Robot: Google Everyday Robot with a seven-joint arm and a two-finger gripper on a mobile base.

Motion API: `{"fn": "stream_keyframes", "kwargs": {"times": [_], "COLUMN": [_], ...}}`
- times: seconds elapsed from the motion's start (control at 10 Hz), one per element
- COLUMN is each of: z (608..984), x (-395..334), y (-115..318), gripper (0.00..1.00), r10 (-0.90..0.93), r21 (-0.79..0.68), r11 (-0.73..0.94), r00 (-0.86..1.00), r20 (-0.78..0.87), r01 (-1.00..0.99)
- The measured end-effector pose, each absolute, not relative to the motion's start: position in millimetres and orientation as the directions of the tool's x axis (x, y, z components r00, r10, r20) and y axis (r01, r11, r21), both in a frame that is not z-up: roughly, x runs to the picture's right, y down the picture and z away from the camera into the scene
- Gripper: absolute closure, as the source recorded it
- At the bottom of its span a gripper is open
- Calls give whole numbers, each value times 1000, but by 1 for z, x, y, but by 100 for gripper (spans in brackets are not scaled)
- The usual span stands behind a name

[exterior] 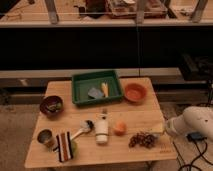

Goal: Place apple in red bowl

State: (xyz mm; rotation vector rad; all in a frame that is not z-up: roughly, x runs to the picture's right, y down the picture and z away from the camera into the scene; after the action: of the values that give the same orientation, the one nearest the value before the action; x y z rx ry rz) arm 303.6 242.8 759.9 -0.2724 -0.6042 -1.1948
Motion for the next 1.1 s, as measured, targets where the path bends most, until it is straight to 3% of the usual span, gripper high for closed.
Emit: {"fn": "stream_keyframes", "kwargs": {"times": [0.7,1.1], "z": [760,762], "x": [301,258], "y": [235,175], "gripper": [26,26], "r10": [-794,-842], "r21": [115,173], "r11": [356,312], "r00": [236,187], "r20": [560,506], "r01": [927,934]}}
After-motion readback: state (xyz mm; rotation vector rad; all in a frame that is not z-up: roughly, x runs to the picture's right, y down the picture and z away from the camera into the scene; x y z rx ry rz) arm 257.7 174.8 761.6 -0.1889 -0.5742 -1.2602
